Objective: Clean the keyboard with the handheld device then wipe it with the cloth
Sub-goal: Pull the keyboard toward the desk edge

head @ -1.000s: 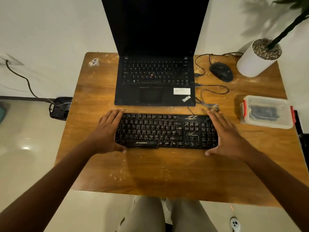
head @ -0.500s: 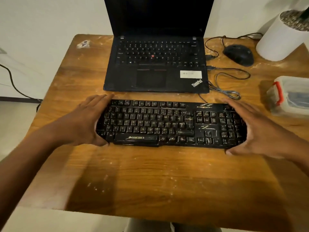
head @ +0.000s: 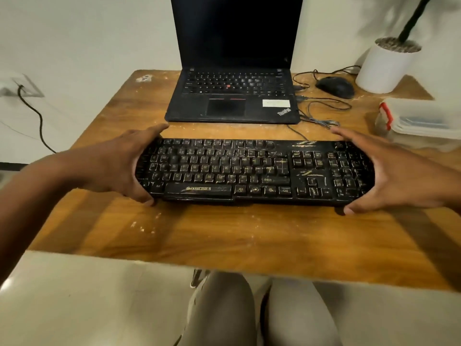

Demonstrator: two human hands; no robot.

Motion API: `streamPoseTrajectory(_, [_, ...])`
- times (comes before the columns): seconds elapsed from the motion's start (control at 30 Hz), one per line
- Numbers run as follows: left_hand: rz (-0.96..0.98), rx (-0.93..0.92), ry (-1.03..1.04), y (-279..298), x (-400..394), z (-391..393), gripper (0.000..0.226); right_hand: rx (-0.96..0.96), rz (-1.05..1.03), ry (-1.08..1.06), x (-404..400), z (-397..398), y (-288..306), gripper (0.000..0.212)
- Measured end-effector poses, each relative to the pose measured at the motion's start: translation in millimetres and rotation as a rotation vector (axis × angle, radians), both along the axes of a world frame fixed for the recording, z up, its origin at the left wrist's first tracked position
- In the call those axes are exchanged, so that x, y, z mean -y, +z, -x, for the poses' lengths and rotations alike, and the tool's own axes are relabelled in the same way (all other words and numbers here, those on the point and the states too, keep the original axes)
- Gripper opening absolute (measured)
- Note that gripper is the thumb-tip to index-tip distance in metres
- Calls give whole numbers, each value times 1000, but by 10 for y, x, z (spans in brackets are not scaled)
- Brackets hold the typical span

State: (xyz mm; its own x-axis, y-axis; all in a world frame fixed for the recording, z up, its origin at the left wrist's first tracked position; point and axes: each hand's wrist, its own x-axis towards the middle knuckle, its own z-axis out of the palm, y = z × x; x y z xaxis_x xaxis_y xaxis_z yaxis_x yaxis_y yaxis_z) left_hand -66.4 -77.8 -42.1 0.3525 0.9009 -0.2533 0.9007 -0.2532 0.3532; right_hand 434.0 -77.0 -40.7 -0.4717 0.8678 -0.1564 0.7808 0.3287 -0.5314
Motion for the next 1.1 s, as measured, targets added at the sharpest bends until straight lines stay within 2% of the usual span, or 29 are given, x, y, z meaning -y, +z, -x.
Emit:
streamPoseTrajectory(0.33, [37,-30,46,213,644,-114,159,62,-26,-16,677,-21,85,147])
streamPoseTrajectory(0.57, [118,-17,68,54,687,-123,155,90,34,-23,673,19,-28,148])
streamPoseTrajectory(0.77, [169,6,61,-81,672,-61,162,63,100,-24,679,-1,-137,148])
streamPoseTrajectory(0.93, [191,-90,32,-59,643,-114,160,71,95,-41,690,-60,-166,148])
streamPoseTrajectory(1.0, [200,-101,32,6,631,-238,159,54,90,-44,694,-67,-173,145])
streamPoseTrajectory(1.1, [194,0,5,156,535,-611,146,-23,51,-117,656,-135,-146,131])
